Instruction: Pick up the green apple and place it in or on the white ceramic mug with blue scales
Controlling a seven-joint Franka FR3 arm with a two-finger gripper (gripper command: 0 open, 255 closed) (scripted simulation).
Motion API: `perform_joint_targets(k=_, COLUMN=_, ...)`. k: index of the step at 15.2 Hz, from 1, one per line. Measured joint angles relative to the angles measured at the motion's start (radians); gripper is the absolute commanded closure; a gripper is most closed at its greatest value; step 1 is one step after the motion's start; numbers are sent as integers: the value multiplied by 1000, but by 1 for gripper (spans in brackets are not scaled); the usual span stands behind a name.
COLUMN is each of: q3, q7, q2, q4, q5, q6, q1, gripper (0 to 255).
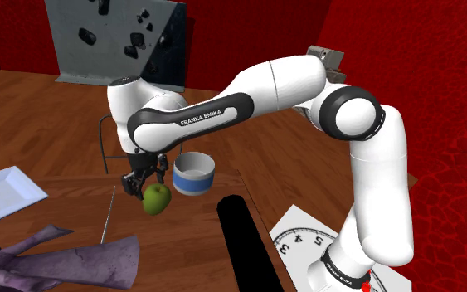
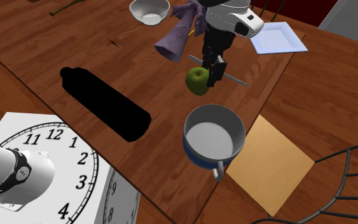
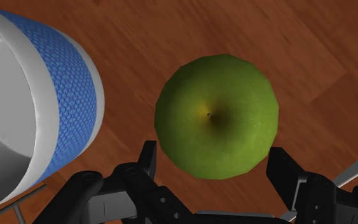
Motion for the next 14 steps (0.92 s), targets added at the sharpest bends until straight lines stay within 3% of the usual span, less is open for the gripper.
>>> perform_joint_targets(k=14, q3=11, q7=-24, q2=-44, q4=119, q5=23, q6=-160, q1=3, gripper=255)
